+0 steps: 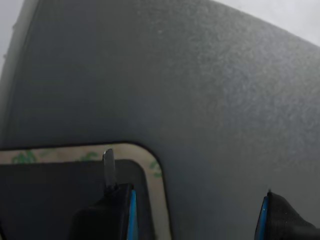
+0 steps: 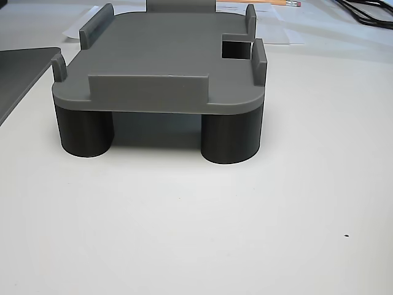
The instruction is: Move top rectangular frame to the holder.
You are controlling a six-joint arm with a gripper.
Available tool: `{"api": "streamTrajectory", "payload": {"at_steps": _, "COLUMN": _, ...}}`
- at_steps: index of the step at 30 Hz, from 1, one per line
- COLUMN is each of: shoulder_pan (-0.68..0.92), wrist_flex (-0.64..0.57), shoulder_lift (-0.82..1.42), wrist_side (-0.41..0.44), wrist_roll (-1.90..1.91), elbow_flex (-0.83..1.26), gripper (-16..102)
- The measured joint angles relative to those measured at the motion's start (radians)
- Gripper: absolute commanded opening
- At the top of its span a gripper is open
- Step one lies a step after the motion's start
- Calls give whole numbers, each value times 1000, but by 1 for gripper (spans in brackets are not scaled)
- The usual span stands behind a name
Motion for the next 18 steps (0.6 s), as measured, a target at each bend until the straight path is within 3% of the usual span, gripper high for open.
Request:
{"api": "streamTrajectory", "payload": {"at_steps": 5, "shoulder_pan": 54, "wrist_flex": -29, "shoulder_lift": -51, "wrist_side": -9, "wrist_roll": 35, "elbow_flex": 31, "gripper": 92}}
{"api": "streamTrajectory", "payload": {"at_steps": 10, "shoulder_pan": 104, "wrist_flex": -51, "shoulder_lift": -103, "wrist_side": -26, "wrist_roll": 72, "elbow_flex": 34, "gripper": 100}}
{"api": "streamTrajectory", "payload": {"at_steps": 18, "shoulder_pan": 184, "wrist_flex": -91, "shoulder_lift": -149, "wrist_side": -20, "wrist_roll": 141, "elbow_flex": 52, "gripper": 97}}
